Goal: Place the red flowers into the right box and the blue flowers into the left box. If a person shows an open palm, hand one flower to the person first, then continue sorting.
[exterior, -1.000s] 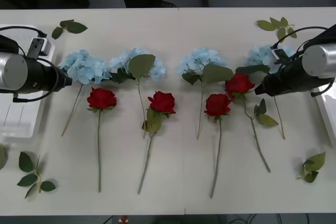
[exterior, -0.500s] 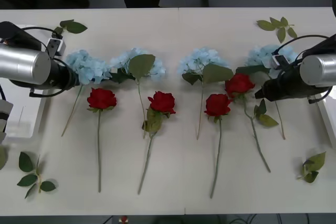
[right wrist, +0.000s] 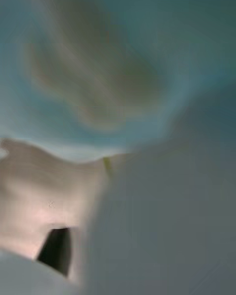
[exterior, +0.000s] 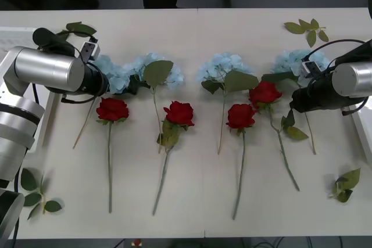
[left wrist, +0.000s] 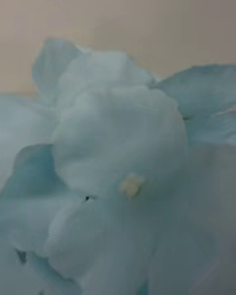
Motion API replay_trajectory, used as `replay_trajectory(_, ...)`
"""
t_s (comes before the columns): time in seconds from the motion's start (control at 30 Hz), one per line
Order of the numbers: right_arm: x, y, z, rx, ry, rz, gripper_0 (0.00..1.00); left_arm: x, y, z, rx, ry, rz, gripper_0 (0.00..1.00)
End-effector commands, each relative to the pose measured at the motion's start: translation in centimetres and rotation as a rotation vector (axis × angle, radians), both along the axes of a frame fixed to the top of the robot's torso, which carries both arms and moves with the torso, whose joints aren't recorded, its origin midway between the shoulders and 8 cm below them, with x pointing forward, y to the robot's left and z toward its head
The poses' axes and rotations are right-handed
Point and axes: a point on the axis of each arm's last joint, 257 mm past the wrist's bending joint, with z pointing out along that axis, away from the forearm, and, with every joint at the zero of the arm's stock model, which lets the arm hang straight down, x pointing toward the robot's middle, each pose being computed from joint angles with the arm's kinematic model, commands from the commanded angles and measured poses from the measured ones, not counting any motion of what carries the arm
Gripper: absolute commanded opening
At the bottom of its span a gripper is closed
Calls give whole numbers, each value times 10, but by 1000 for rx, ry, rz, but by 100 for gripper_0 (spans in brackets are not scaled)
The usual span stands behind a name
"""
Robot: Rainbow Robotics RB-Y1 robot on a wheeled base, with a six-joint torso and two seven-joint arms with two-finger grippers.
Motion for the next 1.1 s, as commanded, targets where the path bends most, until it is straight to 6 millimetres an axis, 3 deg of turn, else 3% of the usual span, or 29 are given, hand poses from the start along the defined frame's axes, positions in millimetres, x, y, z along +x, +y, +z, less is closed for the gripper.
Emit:
replay_trajectory(0.03, -1, -6, 2, 3, -2, -23, 0, 8, -14, 8, 22, -21, -52, 100)
replay_trajectory(0.23, 1, -15, 15, -13, -16, -16, 0, -2, -17, -9, 5, 9, -57, 100)
replay_trajectory(0.47, 3, -41, 60, -72, -58, 9, 0, -14, -5, -28, -1, 35, -38, 98)
replay_trajectory(0.67, 8, -46, 109, -73, -116, 54, 0, -18, 3, -36, -5, 28, -26, 62)
replay_trajectory(0.7, 10, -42, 125, -59, -139, 93, 0, -18, 5, -36, -4, 29, -24, 38)
replay_trajectory(0.73, 10, -39, 133, -50, -149, 111, 0, -19, 4, -37, -6, 29, -24, 29)
replay_trajectory(0.77, 10, -34, 145, -32, -162, 147, 0, -18, 6, -37, -6, 27, -20, 11)
replay_trajectory(0.8, 8, -26, 157, -7, -175, 188, 0, -18, 6, -36, -9, 25, -18, 0)
replay_trajectory(0.93, -1, 14, 196, 116, -217, 320, 0, -16, 11, -32, -14, 16, -9, 0)
replay_trajectory(1.07, -29, 81, 238, 407, -238, 472, 0, -11, 17, -14, -23, 0, -4, 0)
replay_trajectory(1.1, -30, 85, 241, 422, -240, 480, 0, -12, 17, -13, -23, 0, -4, 0)
